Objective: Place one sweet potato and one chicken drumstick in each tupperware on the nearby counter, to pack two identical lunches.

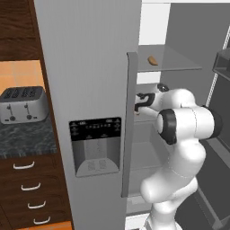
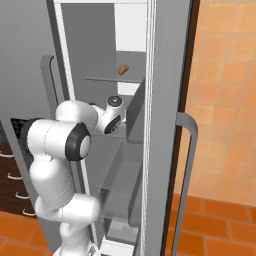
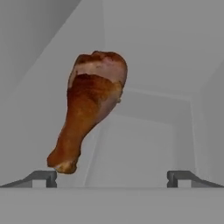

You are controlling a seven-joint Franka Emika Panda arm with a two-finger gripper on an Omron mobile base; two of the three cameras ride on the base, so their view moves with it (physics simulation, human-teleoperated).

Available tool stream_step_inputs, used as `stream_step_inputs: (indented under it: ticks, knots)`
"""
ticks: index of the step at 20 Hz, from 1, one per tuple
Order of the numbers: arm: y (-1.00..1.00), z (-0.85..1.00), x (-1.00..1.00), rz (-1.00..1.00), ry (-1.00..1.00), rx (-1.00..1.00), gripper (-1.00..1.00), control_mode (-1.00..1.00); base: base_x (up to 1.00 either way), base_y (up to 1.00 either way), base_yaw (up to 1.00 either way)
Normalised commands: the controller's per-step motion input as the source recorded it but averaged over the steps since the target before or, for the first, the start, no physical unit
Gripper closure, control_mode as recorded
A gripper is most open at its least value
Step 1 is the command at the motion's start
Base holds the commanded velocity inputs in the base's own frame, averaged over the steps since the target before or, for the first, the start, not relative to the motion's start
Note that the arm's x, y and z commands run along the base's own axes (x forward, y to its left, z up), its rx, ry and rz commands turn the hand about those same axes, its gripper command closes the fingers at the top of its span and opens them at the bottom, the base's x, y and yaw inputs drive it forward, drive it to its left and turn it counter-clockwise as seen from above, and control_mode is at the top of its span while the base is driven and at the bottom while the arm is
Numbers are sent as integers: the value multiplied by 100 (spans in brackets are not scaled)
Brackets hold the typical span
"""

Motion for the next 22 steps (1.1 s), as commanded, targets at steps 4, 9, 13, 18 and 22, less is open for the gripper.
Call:
stream_step_inputs:
  ticks: [4,9,13,18,22]
  knots:
    - [-3,-19,31,0,-1,0,-100,-100,0,0,0]
    - [-7,36,31,6,-4,12,-100,-100,0,0,0]
    - [1,2,53,3,-2,17,-100,-100,0,0,0]
    - [1,-47,68,0,0,1,-100,-100,0,0,0]
    - [7,-14,44,-1,0,0,-100,-100,0,0,0]
